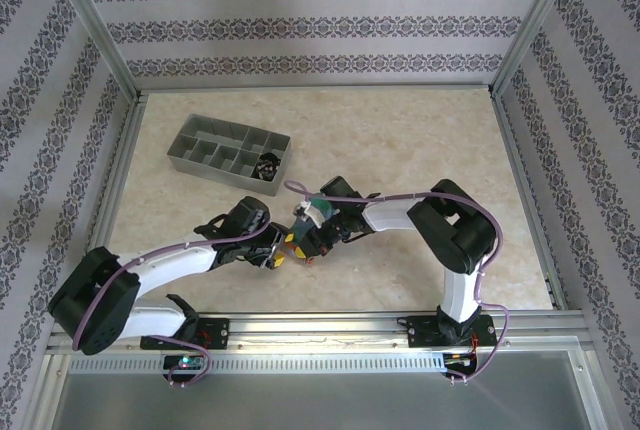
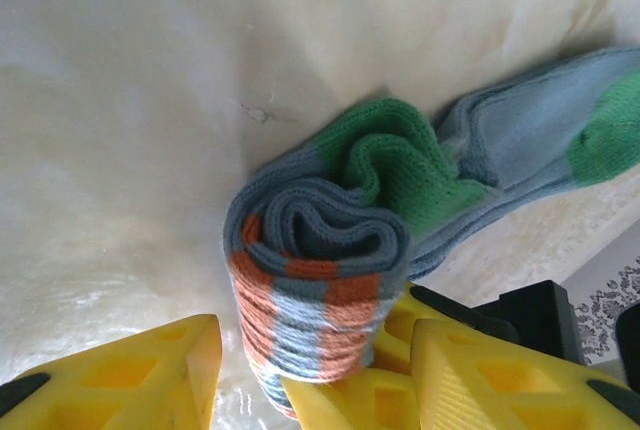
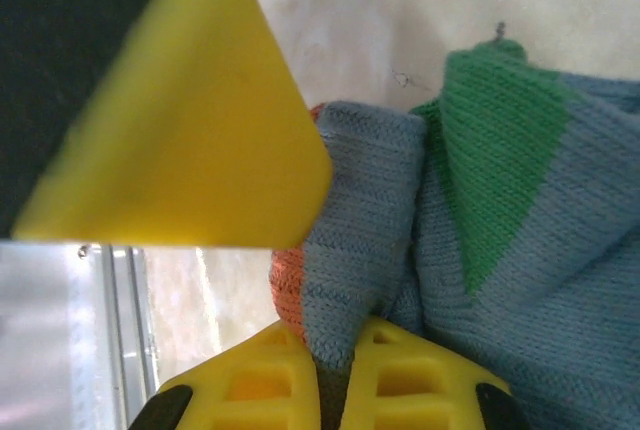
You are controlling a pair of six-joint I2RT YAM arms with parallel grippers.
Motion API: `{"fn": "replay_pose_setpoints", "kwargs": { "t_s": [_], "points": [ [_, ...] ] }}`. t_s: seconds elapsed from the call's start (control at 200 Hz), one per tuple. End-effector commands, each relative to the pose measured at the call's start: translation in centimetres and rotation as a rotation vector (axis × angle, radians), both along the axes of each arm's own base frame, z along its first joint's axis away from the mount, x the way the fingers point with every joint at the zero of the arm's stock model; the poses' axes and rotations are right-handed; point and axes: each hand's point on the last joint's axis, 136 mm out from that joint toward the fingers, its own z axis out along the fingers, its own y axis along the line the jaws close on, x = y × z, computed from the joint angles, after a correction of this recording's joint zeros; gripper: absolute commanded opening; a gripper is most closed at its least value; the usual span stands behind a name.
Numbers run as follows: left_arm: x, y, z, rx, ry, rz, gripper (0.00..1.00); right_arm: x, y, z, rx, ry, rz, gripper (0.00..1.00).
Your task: Roll the socks
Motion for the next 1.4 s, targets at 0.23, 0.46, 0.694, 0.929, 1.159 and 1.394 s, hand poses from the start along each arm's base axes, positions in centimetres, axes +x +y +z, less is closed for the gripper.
{"fn": "replay_pose_setpoints", "kwargs": {
  "t_s": [0.23,0.46,0.694,0.929,1.159,1.394],
  "points": [
    [-1.4,-0.3,-4.0,0.086,0.111,-0.051,0.24,-2.4,-6.0,-8.0,-0.357,0.289,-0.119,0.0],
    [-8.4,4.3,-4.9,0.29,0.411,-0.069,0.0,-0.3,-4.0,-4.1,-0.293,-0.067,-0.002,0.12],
    [-8.9,5.2,-4.1,0.346,0.469,-0.028,0.0,-0.7,-2.8,4.6,-0.192,-0.938,-0.045,0.57],
    [-8.3,4.7,-3.9,0.375,0.495,-0.054,0.0,-3.2,-0.8,4.9,-0.346,-1.25,0.096,0.6],
    [-8.2,4.5,-4.1,0.372,0.498,-0.065,0.0,-4.0,2.0,3.4,-0.419,-1.342,0.21,0.54],
    [-8.1,4.3,-4.0,0.357,0.487,-0.06,0.0,-2.9,1.0,0.0,-0.555,-1.262,0.23,0.29]
  ]
}}
